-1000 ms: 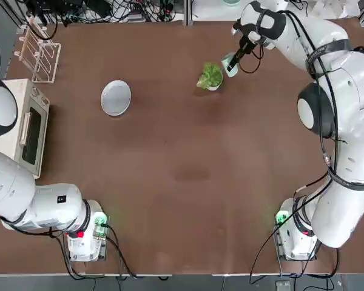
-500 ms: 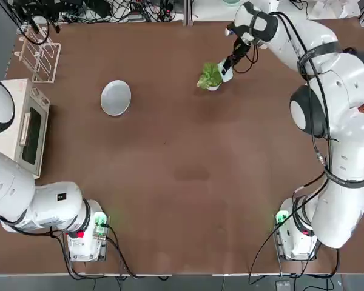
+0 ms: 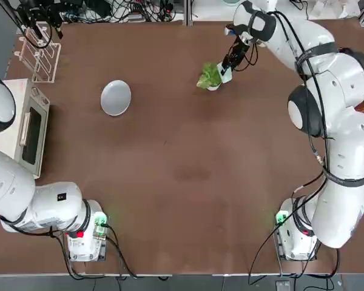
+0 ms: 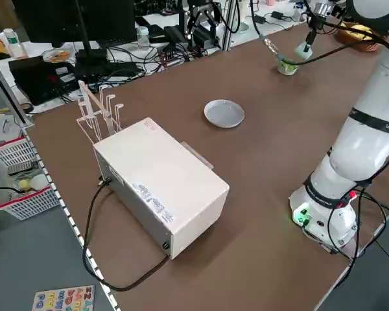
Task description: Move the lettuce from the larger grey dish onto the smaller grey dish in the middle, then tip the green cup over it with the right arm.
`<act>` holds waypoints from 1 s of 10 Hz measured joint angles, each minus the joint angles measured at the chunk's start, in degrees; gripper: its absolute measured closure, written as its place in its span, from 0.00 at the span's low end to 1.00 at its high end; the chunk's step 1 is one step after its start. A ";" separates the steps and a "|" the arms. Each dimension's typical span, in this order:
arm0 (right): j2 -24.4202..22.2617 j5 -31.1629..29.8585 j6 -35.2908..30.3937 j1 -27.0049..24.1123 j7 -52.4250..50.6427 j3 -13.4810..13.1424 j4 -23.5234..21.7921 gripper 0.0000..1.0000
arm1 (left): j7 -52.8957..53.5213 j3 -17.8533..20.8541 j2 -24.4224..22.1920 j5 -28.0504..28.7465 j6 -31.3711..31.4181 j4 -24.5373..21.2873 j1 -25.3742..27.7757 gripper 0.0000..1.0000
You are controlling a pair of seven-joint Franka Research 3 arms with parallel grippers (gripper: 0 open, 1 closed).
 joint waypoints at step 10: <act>2.17 -0.21 -11.79 -0.91 13.35 -0.61 6.27 0.32 | 0.00 -0.03 1.16 0.00 -0.09 -0.04 0.03 0.00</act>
